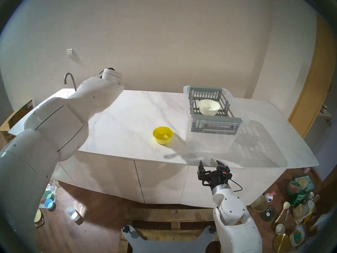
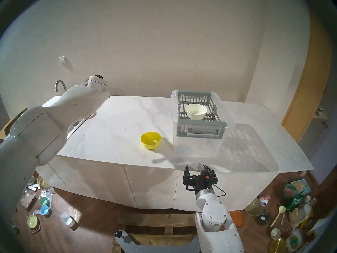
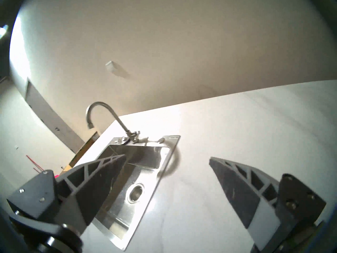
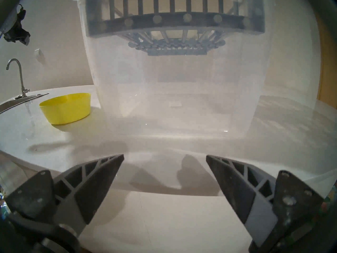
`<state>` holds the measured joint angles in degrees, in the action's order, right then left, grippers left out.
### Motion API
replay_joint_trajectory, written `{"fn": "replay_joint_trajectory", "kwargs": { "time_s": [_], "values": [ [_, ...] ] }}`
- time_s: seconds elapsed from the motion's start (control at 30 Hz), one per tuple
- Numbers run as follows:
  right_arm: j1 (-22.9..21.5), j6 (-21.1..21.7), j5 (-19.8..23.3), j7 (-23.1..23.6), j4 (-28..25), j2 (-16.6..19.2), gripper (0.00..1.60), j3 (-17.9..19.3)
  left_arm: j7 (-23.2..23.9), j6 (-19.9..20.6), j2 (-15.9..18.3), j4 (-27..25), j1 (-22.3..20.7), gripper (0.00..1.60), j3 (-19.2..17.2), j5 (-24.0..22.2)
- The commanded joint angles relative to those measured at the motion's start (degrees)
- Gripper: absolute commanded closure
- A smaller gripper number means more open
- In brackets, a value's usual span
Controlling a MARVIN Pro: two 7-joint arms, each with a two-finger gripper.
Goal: Place the plate or bowl neatly into the plate slot of the drying rack
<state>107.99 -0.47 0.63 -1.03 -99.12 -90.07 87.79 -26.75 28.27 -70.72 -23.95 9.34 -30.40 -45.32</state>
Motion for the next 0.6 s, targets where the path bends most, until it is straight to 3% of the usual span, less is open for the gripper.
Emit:
{"fn": "replay_joint_trajectory", "kwargs": {
  "time_s": [0.0, 0.3, 0.57],
  "values": [
    [-0.60, -0.39, -0.01, 0.00, -1.15, -0.02, 0.00, 0.00, -0.84, -3.79, 0.52, -5.12, -3.96, 0.00, -0.94, 0.53],
    [-0.73, -0.43, 0.01, 0.00, -1.10, -0.02, 0.00, 0.00, -1.59, -6.57, 2.67, -14.74, -2.24, 0.00, -1.99, 0.30],
    [-0.75, -0.48, 0.01, -0.01, -1.24, -0.01, 0.00, 0.00, -4.38, -7.73, 9.37, -31.97, 2.89, 0.00, -3.05, 0.31]
  ]
}}
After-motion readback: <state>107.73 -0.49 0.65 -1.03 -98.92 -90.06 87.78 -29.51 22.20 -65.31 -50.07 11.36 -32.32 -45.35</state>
